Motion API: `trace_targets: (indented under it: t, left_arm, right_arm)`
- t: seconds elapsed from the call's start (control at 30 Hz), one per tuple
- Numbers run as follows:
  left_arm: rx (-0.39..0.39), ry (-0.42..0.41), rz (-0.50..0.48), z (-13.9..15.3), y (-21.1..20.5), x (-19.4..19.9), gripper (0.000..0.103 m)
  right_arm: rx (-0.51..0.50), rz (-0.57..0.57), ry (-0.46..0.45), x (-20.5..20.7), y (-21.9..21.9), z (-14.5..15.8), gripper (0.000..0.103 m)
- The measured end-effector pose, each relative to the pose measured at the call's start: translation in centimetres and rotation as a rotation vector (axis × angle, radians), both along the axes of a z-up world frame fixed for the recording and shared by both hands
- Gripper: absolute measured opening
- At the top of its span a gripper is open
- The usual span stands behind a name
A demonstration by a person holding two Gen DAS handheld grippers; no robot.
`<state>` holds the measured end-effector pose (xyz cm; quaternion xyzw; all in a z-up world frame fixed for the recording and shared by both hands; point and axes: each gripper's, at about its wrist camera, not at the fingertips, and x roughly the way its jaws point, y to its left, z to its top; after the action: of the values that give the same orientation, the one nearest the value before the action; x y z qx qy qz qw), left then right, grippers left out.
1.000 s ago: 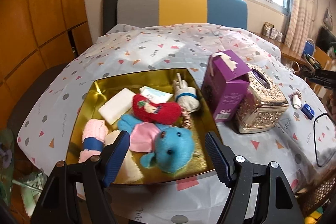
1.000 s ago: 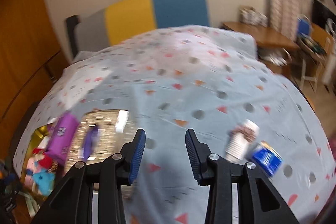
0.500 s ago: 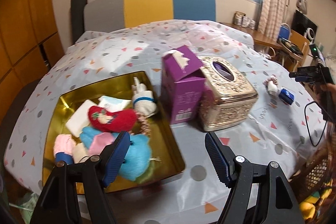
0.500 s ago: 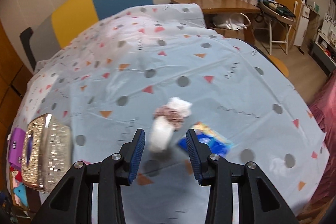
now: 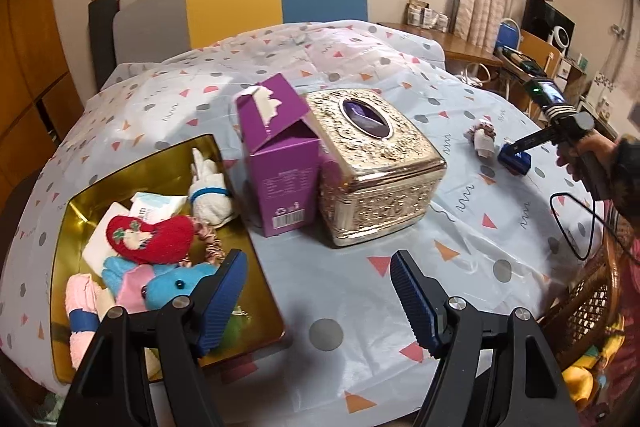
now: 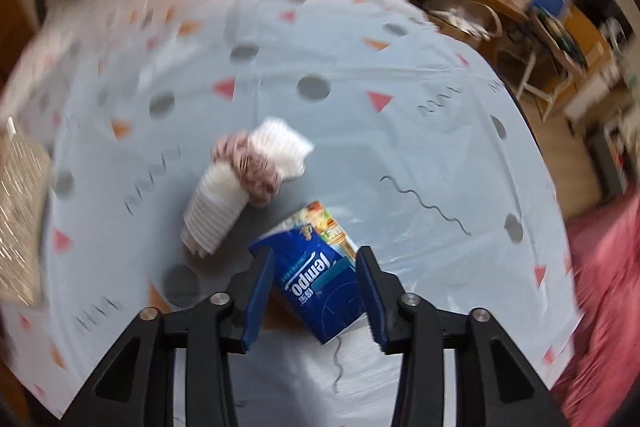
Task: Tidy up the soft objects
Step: 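Close the right tool on the blue Tempo tissue pack and lift it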
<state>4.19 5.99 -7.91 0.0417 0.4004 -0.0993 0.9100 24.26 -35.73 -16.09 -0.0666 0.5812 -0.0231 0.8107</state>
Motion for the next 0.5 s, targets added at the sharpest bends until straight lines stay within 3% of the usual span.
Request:
trace_targets:
  t: [0.03,0.17,0.33,0.5]
  left_arm:
    - [0.0,0.005,-0.009,-0.1,-0.3,0.1,0.075]
    - [0.006,0.011,-0.04,0.0,-1.4,0.4,0.075]
    - [0.002,0.011,-0.107,0.5,-3.6,0.9,0.075]
    - [-0.003,0.003,-0.194,1.6,-7.1,2.0,0.075]
  right_arm:
    - [-0.012,0.009,0.014,0.2,0.1,-0.4,0.071]
    - [-0.037,0.009,0.025,0.6,-0.1,-1.3,0.072]
    - [-0.018,-0.029,0.009,0.1,-0.5,-1.4,0.06]
    - [0.085,-0.276,-0.081,-1.1,-4.5,-1.3,0.06]
